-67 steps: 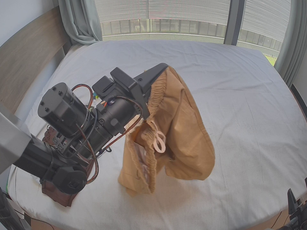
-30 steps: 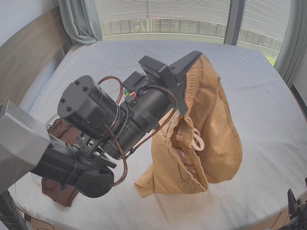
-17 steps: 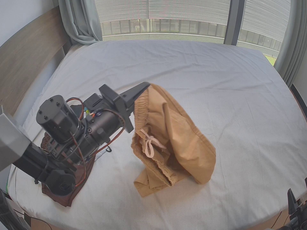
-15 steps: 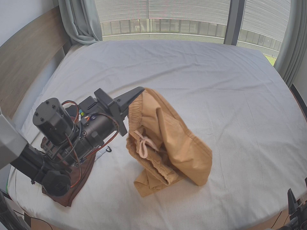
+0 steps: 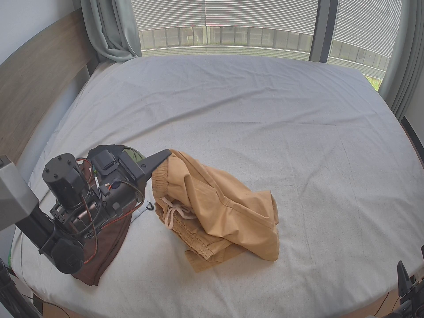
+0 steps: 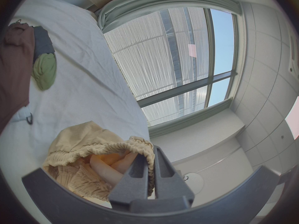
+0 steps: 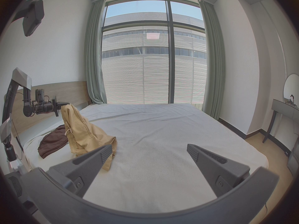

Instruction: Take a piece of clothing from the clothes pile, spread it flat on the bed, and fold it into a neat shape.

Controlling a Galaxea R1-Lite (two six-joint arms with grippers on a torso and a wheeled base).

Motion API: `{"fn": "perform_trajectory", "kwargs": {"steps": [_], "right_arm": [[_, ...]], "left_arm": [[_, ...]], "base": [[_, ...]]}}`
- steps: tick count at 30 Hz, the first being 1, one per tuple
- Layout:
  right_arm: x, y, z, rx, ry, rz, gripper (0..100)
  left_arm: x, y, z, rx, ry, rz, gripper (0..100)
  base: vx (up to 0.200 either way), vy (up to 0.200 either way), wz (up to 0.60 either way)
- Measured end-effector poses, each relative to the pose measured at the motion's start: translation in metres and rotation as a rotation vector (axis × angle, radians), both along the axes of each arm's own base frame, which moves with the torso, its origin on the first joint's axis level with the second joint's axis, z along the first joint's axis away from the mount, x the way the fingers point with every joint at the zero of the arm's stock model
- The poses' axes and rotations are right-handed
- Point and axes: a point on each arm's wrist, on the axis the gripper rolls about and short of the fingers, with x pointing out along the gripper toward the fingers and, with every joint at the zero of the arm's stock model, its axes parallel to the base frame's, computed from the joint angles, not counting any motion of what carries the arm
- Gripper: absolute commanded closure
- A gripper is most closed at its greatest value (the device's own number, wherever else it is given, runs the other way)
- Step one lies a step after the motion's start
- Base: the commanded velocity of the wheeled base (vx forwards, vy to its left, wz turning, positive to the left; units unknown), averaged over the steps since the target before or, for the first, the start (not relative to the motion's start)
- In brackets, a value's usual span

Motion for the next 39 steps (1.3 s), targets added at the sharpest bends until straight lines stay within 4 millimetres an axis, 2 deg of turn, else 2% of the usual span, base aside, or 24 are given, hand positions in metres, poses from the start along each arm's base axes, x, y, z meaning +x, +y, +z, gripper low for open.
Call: {"fn": "perform_trajectory", "kwargs": {"steps": [10,21,39], "right_arm": [[0.000,0.000,0.000,0.000,0.000,0.000,0],[0.000,0.000,0.000,0.000,-0.001,-0.001,0],[0.000,0.000,0.000,0.010,-0.003,-0.003,0]], "left_arm": [[0.007,0.023,-0.032,0.146,0.037,0.048,100],[0.005,0.035,-0.052,0.282,0.036,0.068,100],[0.006,0.038,-0.056,0.291,0.049,0.077,100]], "base": [[0.000,0.000,0.00],[0.000,0.000,0.00],[0.000,0.000,0.00]]}}
